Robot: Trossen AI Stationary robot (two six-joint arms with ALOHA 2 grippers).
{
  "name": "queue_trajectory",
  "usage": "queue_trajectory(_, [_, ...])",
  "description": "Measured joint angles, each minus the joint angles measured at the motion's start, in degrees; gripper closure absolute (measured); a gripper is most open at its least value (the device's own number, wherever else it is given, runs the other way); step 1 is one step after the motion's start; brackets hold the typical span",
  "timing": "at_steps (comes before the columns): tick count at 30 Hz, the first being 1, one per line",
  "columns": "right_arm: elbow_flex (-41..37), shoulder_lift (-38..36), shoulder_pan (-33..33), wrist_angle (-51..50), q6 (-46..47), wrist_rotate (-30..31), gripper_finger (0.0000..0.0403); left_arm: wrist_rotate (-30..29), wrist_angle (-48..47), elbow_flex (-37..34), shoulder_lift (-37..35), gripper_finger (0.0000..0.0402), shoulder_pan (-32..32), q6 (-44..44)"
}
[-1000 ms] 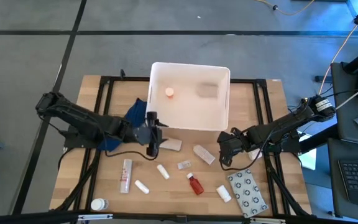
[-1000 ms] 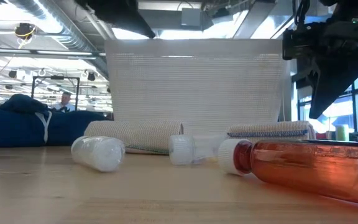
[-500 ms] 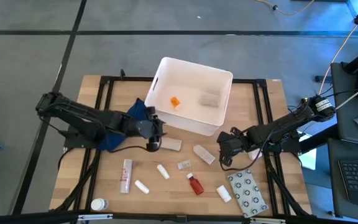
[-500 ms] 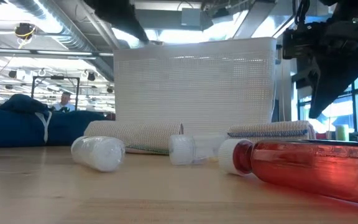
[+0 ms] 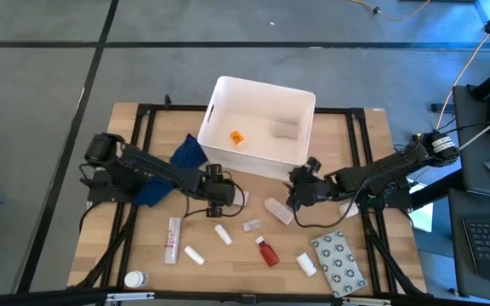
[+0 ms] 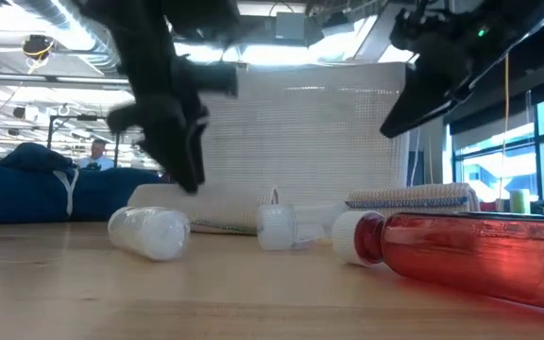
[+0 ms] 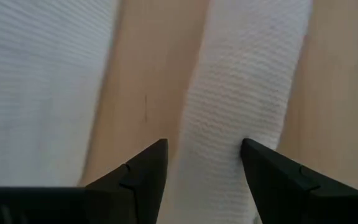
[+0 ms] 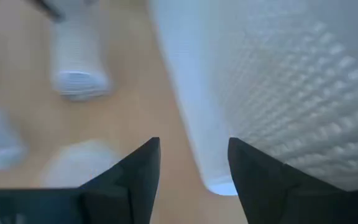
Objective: Pick & place medical supplies in basket/bin
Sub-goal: Adjust the white bin, then put the light brown bandage into the white bin
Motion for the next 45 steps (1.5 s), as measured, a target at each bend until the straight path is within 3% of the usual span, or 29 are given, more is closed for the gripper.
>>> queue_trajectory(10, [0.0,0.0,-3.24,-2.95,0.32,1.74,0.0212,3.91,0.71,0.39,3.46,0.022,2.31,1.51])
queue_trajectory(20, [0.0,0.0,-3.22,-3.79,-2.2,-1.29,0.0212,5.56,-7.54,7.87,3.89,0.038,2.07,8.25])
queue_trajectory(28, [-0.04,-0.02,-2.98,-16.54,5.5,-6.17,0.0212,-3.99,-22.07,21.64,0.82,0.0381,2.13,7.88])
queue_trajectory(30, [-0.04,-0.02,-2.53,-19.34,7.89,-6.92,0.0212,-7.57,-21.64,26.25,-0.48,0.0381,2.37,7.89])
queue_trajectory(33, [-0.05,-0.02,-1.6,-21.48,9.96,-7.02,0.0212,-8.5,-21.36,33.25,-2.16,0.0381,3.43,10.66])
queue_trajectory(38, [-0.05,-0.03,-0.56,-21.57,10.06,-7.01,0.0212,-12.33,-11.06,41.79,-3.94,0.038,6.86,22.23])
queue_trajectory(41, [-0.04,-0.04,-0.47,-21.55,10.16,-7.01,0.0212,-10.62,-9.38,44.56,-3.25,0.038,11.88,28.49])
queue_trajectory(45, [-0.04,-0.02,-0.48,-21.52,10.93,-7.31,0.0212,-3.83,-6.51,44.96,-0.28,0.038,19.62,31.97])
